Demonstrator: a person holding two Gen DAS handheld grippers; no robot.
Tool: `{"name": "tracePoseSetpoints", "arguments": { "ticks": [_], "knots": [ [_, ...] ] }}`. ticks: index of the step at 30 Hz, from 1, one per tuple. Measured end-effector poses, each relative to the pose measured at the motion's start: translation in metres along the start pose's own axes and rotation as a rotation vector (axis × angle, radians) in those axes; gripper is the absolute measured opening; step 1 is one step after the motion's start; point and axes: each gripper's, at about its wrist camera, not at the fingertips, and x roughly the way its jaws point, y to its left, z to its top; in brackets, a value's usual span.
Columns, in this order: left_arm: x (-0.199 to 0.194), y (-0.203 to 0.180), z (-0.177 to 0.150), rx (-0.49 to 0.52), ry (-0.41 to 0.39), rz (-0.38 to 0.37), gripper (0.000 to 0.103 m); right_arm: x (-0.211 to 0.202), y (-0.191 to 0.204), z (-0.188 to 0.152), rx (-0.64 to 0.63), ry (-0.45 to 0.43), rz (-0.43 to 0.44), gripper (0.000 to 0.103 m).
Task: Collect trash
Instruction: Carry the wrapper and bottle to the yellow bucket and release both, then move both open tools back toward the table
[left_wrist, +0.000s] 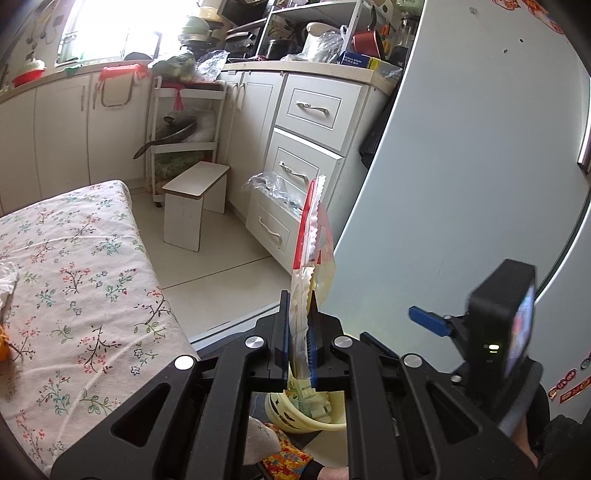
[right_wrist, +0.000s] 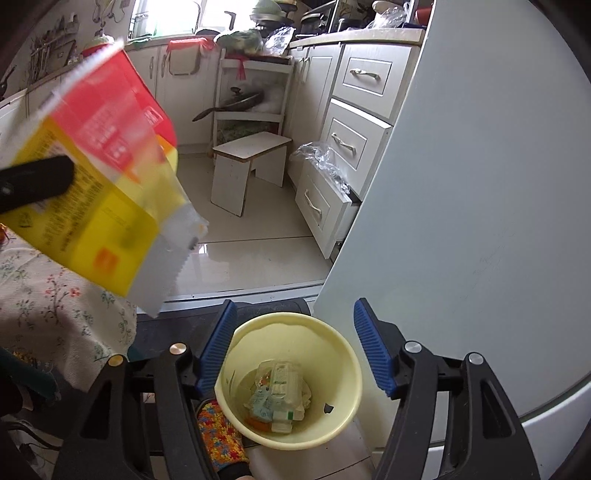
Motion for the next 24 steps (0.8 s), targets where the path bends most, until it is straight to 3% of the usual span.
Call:
{"name": "tracePoseSetpoints", "arguments": {
  "ticks": [10,17,19,21,24],
  "knots": [
    [0.034,-0.012,-0.003,0.02,0.083,-0.046,0.007,-0.03,-0.018,-0.013,0.004,0.02,-0.02,0.074],
    [0.091,-0.035,-0.004,0.084,0.222,-0.096,0.009,-0.042,-0.023,-0.023,0.0,0.023,-0.038,0.079],
    [0.1,-0.042,-0.005,0.101,0.248,-0.091,0.018,-0.041,-0.026,-0.021,0.009,0.022,-0.037,0.079],
    [0.102,-0.046,-0.006,0.103,0.249,-0.091,0.041,-0.043,-0.026,-0.022,0.013,0.019,-0.036,0.079],
    [0.095,-0.051,-0.007,0.113,0.23,-0.083,0.049,-0.045,-0.026,-0.021,0.014,0.009,-0.035,0.079]
  ]
}}
